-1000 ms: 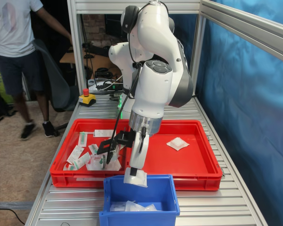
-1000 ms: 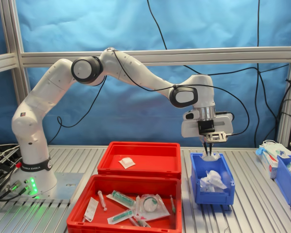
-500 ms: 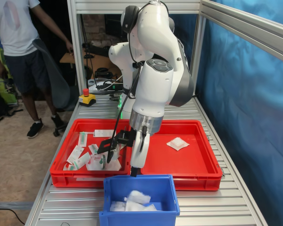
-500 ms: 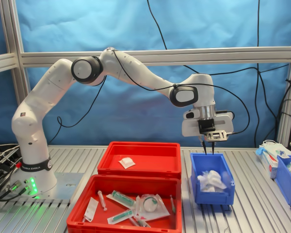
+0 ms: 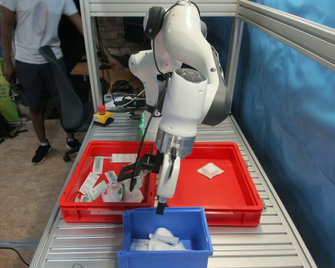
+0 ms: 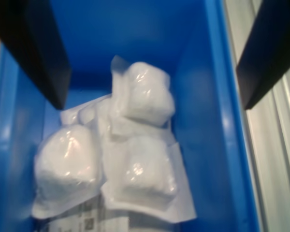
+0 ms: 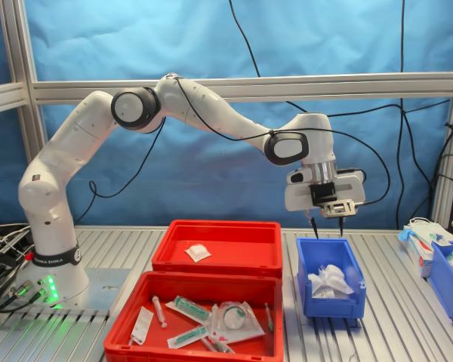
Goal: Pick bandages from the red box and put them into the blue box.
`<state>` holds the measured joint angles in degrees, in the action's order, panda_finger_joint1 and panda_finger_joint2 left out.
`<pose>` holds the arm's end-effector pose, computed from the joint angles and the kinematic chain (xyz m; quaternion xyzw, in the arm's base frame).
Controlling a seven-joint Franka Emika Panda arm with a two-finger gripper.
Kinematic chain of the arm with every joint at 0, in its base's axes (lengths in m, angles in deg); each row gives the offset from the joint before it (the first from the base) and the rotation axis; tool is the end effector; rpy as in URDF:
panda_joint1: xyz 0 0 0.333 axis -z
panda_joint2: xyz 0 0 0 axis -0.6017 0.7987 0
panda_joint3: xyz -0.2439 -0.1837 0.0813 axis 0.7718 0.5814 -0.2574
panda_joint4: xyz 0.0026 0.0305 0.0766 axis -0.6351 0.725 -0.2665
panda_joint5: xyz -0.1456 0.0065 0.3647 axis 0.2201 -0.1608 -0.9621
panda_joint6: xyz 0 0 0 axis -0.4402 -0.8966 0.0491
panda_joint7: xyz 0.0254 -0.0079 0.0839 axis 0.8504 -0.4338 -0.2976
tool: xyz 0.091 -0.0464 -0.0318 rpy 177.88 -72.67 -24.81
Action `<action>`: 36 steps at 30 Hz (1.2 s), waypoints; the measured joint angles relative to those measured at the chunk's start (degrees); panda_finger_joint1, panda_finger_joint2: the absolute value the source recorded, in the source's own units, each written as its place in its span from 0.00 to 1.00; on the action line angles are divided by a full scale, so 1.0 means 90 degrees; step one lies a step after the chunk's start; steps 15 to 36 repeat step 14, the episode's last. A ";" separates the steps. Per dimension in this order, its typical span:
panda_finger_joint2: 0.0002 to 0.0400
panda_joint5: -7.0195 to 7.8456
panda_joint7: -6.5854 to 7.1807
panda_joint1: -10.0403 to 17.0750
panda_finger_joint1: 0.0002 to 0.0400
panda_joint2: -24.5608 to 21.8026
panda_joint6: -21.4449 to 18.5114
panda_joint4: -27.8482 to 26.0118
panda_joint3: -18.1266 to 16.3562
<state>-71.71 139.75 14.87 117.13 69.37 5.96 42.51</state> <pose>0.7495 0.0293 0.3428 -0.3313 0.9314 -0.1420 0.0518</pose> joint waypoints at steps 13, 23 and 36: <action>0.97 0.0000 0.0000 -0.0136 0.97 -0.0543 0.0319 0.0001 -0.0158; 0.99 0.0000 0.0000 -0.0133 0.99 -0.0661 0.0332 0.0001 -0.0209; 0.99 0.0000 0.0000 -0.0133 0.99 -0.0661 0.0332 0.0001 -0.0209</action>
